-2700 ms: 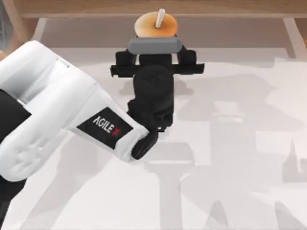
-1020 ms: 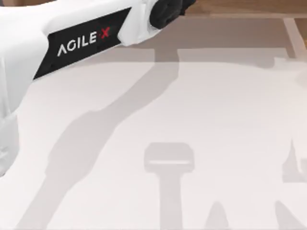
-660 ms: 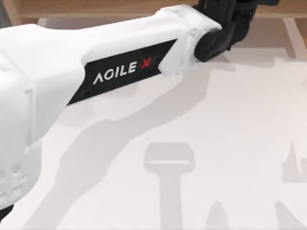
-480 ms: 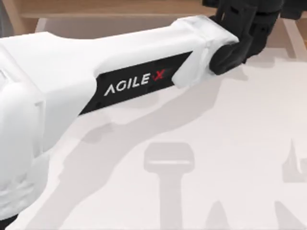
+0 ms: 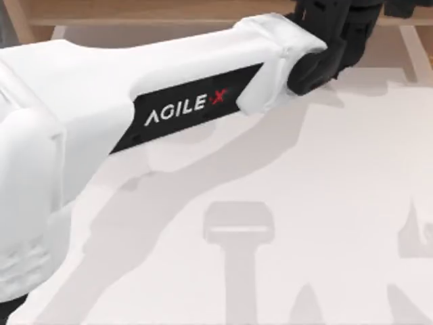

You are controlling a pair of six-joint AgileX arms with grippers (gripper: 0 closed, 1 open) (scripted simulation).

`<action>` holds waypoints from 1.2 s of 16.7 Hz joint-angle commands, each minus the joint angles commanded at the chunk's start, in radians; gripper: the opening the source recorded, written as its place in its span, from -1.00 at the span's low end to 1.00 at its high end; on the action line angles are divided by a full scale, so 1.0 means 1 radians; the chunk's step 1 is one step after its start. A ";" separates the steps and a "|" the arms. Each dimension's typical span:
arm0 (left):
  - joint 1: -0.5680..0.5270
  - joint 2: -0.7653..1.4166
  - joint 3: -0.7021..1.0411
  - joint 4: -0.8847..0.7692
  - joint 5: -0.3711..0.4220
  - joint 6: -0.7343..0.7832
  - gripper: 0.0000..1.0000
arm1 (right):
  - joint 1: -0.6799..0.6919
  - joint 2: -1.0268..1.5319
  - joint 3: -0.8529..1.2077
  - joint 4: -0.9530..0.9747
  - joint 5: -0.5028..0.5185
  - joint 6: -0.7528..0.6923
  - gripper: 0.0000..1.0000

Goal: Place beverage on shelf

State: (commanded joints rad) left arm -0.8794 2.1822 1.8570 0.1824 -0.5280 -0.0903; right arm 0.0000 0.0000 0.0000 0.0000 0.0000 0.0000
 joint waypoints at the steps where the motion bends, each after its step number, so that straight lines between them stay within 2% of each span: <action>1: 0.011 0.006 0.003 0.002 0.000 0.003 -1.00 | 0.000 0.000 0.000 0.000 0.000 0.000 1.00; 8: 0.226 0.095 0.075 0.062 -0.049 0.039 -1.00 | 0.000 0.000 0.000 0.000 0.000 0.000 1.00; 14: 0.243 0.106 0.089 0.075 -0.055 0.044 -1.00 | 0.000 0.000 0.000 0.000 0.000 0.000 1.00; 20: 0.243 0.106 0.089 0.075 -0.055 0.044 -0.10 | 0.000 0.000 0.000 0.000 0.000 0.000 1.00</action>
State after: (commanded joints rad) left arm -0.6363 2.2886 1.9464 0.2570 -0.5826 -0.0465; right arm 0.0000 0.0000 0.0000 0.0000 0.0000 0.0000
